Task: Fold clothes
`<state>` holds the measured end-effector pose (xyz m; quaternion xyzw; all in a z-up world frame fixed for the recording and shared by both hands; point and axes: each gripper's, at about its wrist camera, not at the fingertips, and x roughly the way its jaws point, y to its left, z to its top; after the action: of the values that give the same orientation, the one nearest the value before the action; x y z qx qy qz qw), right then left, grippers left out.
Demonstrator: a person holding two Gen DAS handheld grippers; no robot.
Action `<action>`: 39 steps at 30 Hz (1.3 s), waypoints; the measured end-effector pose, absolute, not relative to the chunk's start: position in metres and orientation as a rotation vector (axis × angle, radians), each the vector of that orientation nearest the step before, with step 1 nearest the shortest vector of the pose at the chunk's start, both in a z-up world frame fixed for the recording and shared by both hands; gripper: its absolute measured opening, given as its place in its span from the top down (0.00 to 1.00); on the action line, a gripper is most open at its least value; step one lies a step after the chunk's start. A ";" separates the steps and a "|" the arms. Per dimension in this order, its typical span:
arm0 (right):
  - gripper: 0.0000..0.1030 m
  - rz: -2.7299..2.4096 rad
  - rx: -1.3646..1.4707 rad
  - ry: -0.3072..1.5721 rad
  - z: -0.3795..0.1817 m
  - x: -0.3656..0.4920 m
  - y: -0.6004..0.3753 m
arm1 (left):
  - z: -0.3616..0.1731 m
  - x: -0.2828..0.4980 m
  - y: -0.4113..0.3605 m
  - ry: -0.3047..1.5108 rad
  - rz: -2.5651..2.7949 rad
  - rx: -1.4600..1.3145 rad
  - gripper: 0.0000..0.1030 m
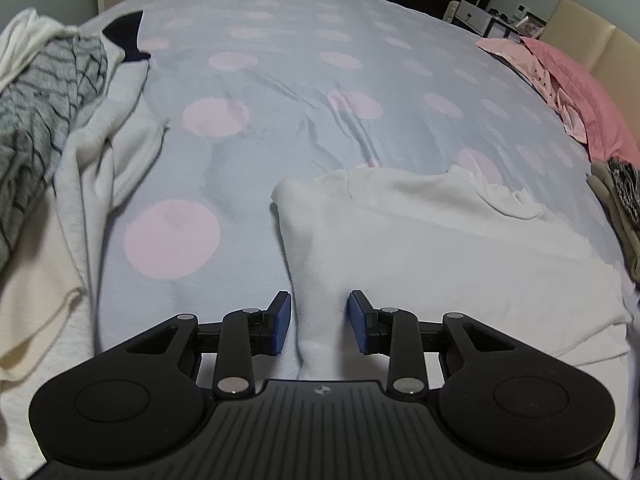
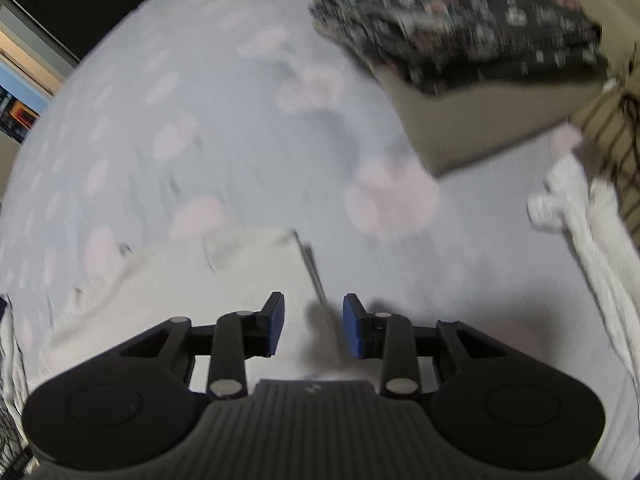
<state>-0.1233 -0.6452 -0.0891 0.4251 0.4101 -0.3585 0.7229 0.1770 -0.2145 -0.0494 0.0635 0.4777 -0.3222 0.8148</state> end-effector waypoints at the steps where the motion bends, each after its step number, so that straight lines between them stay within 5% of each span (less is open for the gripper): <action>1: 0.66 -0.788 0.963 0.916 -0.095 -0.125 -0.645 | -0.051 0.178 -0.215 1.022 -0.687 0.129 0.71; 4: 0.66 -0.783 1.051 0.936 -0.109 -0.131 -0.644 | -0.054 0.180 -0.217 1.029 -0.686 0.112 0.71; 7: 0.88 -0.784 1.104 0.938 -0.113 -0.133 -0.642 | -0.053 0.178 -0.221 1.010 -0.686 0.125 0.84; 9: 0.92 -0.787 1.107 0.932 -0.109 -0.132 -0.639 | -0.051 0.174 -0.222 0.988 -0.690 0.126 0.88; 18: 0.94 -0.759 1.020 0.854 -0.052 -0.146 -0.615 | -0.034 0.184 -0.213 0.954 -0.674 0.071 0.89; 25: 0.94 -0.785 0.953 0.978 -0.097 -0.150 -0.603 | -0.045 0.190 -0.211 0.981 -0.677 0.098 0.89; 29: 0.84 -0.791 0.920 0.986 -0.111 -0.151 -0.601 | -0.046 0.186 -0.203 1.003 -0.704 0.100 0.85; 35: 0.70 -0.777 0.937 0.886 -0.090 -0.157 -0.613 | -0.046 0.180 -0.192 1.038 -0.746 0.103 0.57; 39: 0.67 -0.777 0.946 0.838 -0.084 -0.153 -0.619 | -0.047 0.176 -0.185 1.061 -0.774 0.104 0.52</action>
<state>-0.1529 -0.6195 -0.0844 0.4308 0.3815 -0.3537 0.7374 0.1761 -0.1847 -0.0467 0.0485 0.4929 -0.3597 0.7907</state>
